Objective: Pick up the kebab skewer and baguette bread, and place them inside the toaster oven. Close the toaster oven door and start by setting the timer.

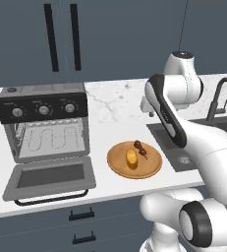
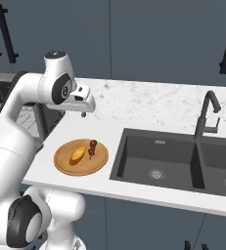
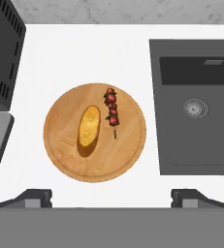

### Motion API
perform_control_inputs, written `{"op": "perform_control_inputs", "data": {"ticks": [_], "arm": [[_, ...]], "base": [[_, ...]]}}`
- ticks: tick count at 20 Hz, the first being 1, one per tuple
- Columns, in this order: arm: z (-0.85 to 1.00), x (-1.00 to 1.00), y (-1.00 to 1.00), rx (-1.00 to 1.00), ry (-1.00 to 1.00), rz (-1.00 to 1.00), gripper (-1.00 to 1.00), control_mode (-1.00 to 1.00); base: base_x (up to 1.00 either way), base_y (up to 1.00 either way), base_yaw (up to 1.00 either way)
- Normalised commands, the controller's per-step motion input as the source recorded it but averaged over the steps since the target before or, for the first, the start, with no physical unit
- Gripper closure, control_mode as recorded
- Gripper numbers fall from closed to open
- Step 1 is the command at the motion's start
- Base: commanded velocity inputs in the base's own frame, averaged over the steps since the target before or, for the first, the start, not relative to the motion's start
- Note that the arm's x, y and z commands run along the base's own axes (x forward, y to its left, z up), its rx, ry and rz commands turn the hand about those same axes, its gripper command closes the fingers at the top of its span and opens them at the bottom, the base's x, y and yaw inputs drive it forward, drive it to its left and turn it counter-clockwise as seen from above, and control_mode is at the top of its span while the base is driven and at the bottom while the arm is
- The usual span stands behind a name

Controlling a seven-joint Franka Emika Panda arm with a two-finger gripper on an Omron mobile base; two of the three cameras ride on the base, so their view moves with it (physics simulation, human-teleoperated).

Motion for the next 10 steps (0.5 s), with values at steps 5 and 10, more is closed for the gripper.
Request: {"op": "perform_control_inputs", "data": {"ticks": [5, 10], "arm": [[0.00, 0.00, 0.00, 0.00, 0.00, 0.00, -1.00, 1.00], [0.00, 0.00, 0.00, 0.00, 0.00, 0.00, -1.00, 1.00]], "base": [[-0.10, 0.01, 0.00], [-0.03, 0.41, 0.00]]}}
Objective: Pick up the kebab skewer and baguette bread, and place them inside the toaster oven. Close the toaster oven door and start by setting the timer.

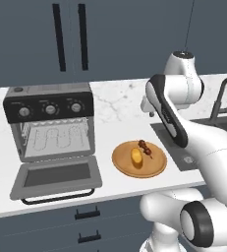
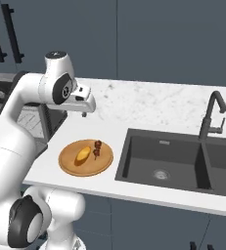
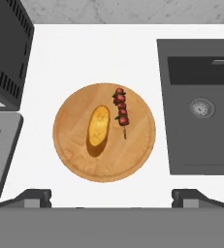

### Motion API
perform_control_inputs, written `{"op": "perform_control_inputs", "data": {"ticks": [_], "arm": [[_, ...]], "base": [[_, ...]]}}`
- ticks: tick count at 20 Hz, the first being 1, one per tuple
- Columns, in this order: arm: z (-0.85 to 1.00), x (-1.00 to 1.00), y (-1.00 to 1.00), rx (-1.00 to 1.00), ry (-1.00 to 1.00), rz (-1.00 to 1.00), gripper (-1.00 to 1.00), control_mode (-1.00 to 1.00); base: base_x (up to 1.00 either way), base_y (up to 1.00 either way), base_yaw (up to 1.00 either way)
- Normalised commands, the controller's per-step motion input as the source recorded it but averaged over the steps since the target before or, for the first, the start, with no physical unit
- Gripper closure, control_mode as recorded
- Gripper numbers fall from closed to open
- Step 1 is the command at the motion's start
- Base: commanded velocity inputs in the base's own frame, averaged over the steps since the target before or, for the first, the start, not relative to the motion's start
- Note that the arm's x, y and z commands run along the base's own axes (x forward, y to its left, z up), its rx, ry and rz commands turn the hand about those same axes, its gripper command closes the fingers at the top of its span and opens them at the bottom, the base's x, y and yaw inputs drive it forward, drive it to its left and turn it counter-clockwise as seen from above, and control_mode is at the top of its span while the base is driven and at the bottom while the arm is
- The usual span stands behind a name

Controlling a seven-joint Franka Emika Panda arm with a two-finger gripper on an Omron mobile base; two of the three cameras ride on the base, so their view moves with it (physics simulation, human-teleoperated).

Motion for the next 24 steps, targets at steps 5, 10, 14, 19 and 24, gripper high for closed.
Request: {"op": "perform_control_inputs", "data": {"ticks": [5, 10, 14, 19, 24], "arm": [[0.00, 0.00, 0.00, 0.00, 0.00, 0.00, -1.00, 1.00], [0.00, 0.00, 0.00, 0.00, 0.00, 0.00, -1.00, 1.00], [0.00, 0.00, 0.00, 0.00, 0.00, 0.00, -1.00, 1.00], [0.00, 0.00, 0.00, 0.00, 0.00, 0.00, -1.00, 1.00], [0.00, 0.00, 0.00, 0.00, 0.00, 0.00, -1.00, 1.00]], "base": [[0.00, 0.36, 0.00], [0.00, 0.41, 0.00], [0.00, 0.62, 0.00], [0.00, 0.49, 0.00], [0.00, 0.08, 0.00]]}}
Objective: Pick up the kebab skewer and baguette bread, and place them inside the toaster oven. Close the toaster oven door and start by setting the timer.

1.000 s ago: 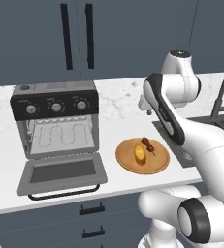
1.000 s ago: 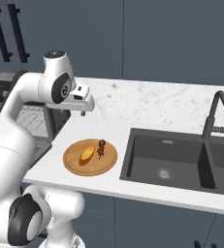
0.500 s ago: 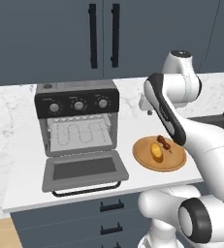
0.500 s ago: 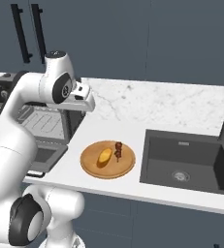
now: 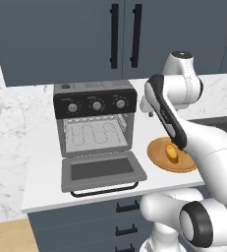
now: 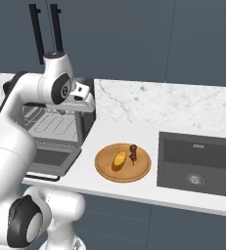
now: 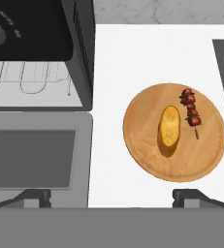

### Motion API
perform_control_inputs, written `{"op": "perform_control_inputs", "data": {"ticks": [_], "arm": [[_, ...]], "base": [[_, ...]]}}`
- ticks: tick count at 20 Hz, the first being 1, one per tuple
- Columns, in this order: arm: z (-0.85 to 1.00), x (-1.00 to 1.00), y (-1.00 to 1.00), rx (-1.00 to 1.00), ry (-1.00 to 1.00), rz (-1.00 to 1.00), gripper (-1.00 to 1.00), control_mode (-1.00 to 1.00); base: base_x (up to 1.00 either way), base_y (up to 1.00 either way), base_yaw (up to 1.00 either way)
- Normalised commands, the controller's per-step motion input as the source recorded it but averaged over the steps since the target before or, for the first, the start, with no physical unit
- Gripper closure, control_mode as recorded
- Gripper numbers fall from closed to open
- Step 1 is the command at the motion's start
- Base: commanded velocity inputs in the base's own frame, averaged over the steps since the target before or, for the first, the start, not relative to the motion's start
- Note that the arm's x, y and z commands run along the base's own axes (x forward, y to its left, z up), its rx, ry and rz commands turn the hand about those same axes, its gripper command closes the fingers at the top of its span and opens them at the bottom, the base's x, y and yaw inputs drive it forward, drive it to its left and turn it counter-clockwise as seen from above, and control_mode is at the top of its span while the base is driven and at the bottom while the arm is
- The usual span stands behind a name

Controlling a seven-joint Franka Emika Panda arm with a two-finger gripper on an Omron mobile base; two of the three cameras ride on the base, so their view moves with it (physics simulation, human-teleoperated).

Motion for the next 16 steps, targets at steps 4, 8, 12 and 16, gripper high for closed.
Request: {"op": "perform_control_inputs", "data": {"ticks": [4, 8, 12, 16], "arm": [[0.00, 0.00, 0.00, 0.00, 0.00, 0.00, -1.00, 1.00], [0.00, 0.00, 0.00, 0.00, 0.00, 0.00, -1.00, 1.00], [0.00, 0.00, 0.00, 0.00, 0.00, 0.00, -1.00, 1.00], [0.00, 0.00, 0.00, 0.00, 0.00, 0.00, -1.00, -1.00]], "base": [[0.00, 0.00, 0.00], [0.00, 0.00, 0.00], [0.00, 0.00, 0.00], [0.00, 0.00, 0.00]]}}
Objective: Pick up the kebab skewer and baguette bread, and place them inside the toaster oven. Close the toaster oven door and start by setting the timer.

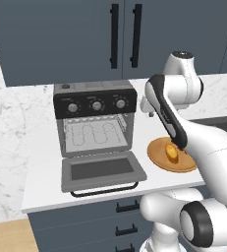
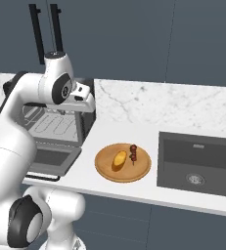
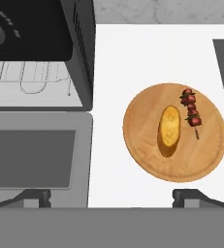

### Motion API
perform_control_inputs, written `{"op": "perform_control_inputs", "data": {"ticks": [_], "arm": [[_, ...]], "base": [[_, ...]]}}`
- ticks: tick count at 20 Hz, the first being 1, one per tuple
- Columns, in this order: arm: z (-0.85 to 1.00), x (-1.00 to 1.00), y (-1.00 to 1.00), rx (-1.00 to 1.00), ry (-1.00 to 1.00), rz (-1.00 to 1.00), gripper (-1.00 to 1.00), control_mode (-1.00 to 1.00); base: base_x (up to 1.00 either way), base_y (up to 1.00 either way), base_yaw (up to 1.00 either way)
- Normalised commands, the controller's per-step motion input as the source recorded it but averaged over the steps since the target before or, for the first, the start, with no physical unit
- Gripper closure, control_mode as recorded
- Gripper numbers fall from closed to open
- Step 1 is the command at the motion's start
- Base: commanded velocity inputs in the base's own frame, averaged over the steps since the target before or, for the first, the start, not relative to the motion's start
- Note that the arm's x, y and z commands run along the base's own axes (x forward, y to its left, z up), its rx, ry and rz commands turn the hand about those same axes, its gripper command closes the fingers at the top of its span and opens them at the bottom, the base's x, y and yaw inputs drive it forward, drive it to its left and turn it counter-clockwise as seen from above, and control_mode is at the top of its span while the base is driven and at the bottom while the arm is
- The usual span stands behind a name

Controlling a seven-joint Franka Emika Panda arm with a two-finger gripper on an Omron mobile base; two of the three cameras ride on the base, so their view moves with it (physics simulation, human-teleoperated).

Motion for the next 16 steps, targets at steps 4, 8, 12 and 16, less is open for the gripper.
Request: {"op": "perform_control_inputs", "data": {"ticks": [4, 8, 12, 16], "arm": [[0.00, 0.00, 0.00, 0.00, 0.00, 0.00, -1.00, -1.00], [0.00, -0.23, 0.00, -0.03, -0.06, 0.01, -1.00, -1.00], [-0.63, -0.59, 0.82, -0.39, -0.24, 0.09, -1.00, -1.00], [-0.59, -0.38, 1.00, -0.40, -0.16, 0.28, -1.00, -1.00]], "base": [[0.00, 0.00, 0.00], [0.00, 0.00, 0.00], [0.00, 0.00, 0.00], [0.00, 0.00, 0.00]]}}
